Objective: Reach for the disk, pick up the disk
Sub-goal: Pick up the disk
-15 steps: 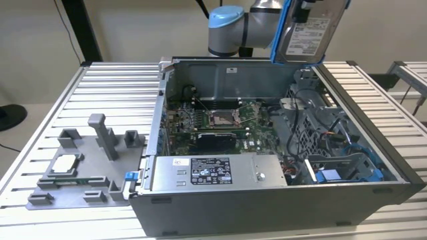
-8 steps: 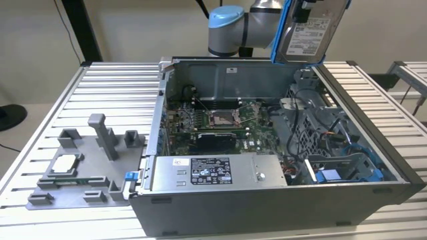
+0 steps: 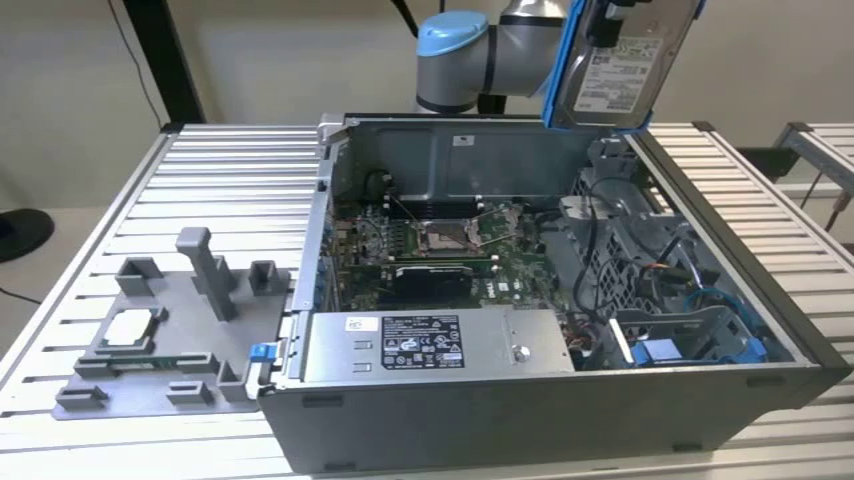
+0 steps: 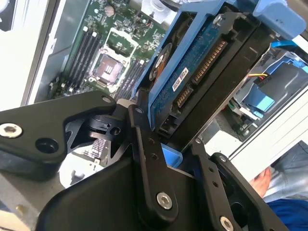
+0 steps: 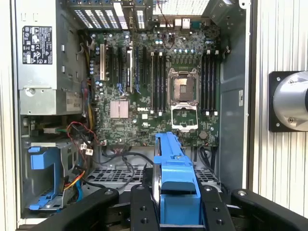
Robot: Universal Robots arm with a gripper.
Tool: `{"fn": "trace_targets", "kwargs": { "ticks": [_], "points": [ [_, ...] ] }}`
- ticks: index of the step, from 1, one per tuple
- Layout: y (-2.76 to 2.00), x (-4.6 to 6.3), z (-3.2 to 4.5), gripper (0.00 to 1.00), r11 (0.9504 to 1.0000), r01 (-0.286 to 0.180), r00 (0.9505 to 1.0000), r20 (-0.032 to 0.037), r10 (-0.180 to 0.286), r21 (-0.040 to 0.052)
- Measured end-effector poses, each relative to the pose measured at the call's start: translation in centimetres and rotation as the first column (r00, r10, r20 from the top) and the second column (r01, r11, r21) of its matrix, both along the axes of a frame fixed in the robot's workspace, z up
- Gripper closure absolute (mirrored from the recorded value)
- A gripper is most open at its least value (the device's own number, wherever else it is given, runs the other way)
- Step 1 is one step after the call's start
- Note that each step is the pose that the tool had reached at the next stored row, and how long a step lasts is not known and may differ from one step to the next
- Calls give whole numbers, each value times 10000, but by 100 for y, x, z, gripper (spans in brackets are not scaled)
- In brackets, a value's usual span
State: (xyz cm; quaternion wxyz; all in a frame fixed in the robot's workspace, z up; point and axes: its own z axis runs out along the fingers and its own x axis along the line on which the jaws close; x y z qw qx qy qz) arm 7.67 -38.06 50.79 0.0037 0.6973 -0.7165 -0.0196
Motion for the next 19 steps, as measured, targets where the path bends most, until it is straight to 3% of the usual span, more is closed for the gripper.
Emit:
{"fn": "trace_targets", "kwargs": {
  "ticks": [19],
  "points": [
    [-147,0,0,100,10000,0,10000,0,0,-1]
  ]
}}
